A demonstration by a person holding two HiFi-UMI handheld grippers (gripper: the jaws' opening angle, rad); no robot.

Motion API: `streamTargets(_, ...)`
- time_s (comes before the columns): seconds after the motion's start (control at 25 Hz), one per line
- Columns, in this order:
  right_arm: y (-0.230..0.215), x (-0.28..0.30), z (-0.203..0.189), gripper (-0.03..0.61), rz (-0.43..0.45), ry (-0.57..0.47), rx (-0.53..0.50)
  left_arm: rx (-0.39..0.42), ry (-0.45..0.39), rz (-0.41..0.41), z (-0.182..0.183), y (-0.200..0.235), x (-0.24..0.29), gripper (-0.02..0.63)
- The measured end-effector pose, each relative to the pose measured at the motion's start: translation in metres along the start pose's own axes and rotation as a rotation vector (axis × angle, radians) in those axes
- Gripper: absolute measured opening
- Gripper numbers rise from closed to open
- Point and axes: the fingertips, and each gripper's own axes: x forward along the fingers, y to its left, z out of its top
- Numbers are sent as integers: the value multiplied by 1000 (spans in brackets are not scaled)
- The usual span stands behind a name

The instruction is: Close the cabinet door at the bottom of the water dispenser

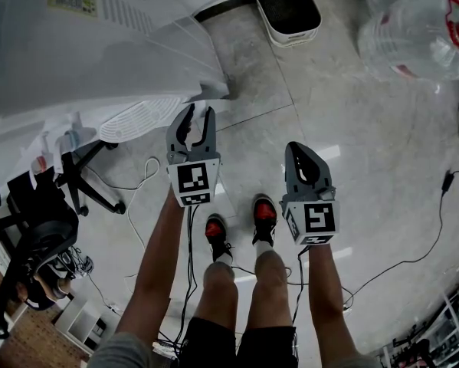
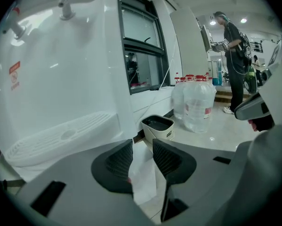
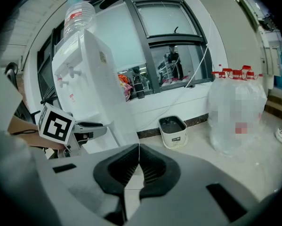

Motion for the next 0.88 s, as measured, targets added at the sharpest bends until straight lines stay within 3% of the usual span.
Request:
streamTargets(0.16,-2,1,2,20,1,-2,-3,44,15,-1,-1,-2,-1,150)
streamTargets(0.88,-5,-7,7,20,-8,14,-12,-16,35,-2,2,0,5,150)
